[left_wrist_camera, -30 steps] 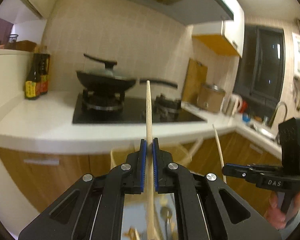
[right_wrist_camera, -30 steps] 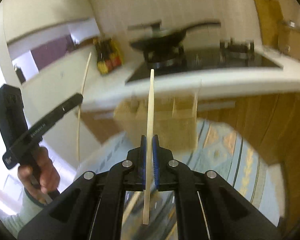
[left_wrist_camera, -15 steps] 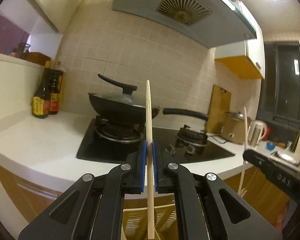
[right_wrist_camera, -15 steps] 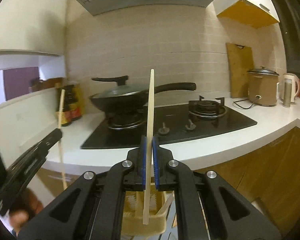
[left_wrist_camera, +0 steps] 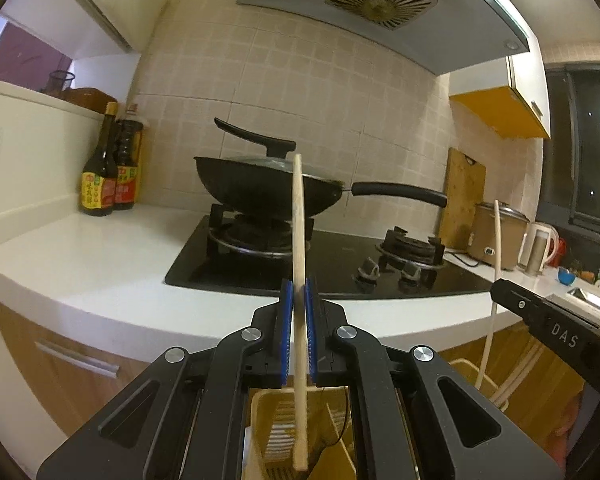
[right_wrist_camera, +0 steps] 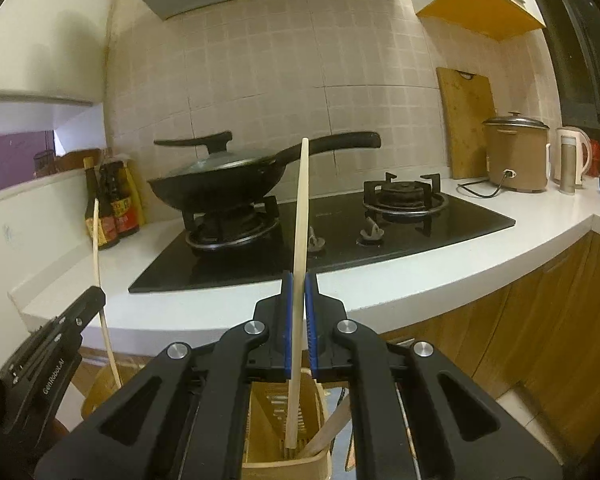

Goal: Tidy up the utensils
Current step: 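Carry both held chopsticks up to the beige basket, then open both tools to drop the chopsticks into the basket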

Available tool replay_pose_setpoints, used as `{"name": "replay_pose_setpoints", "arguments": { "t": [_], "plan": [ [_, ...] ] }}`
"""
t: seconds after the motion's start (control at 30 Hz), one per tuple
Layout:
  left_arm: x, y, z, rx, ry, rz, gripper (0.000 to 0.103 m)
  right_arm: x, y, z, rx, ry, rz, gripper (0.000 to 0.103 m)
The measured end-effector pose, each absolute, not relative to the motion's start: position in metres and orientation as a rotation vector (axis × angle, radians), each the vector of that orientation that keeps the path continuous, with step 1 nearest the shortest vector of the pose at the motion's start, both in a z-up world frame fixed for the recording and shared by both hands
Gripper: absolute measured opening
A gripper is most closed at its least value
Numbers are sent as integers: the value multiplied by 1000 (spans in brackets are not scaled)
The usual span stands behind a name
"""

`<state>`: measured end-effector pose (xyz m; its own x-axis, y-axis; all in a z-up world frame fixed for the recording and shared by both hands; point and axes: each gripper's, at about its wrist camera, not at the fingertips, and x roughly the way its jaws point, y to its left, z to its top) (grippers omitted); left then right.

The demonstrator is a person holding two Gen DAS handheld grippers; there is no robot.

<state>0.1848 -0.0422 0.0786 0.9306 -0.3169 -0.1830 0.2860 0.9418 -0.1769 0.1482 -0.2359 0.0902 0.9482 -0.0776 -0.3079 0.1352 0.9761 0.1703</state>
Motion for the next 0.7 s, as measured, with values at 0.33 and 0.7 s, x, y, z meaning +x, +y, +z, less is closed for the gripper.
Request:
{"name": "replay_pose_setpoints", "arguments": {
  "t": [0.33, 0.7],
  "plan": [
    [152, -19, 82, -182, 239, -360, 35, 106, -240, 93, 245, 362, -16, 9],
    [70, 6, 97, -178, 250, -449, 58, 15, -227, 102, 240, 390, 66, 46]
  ]
}}
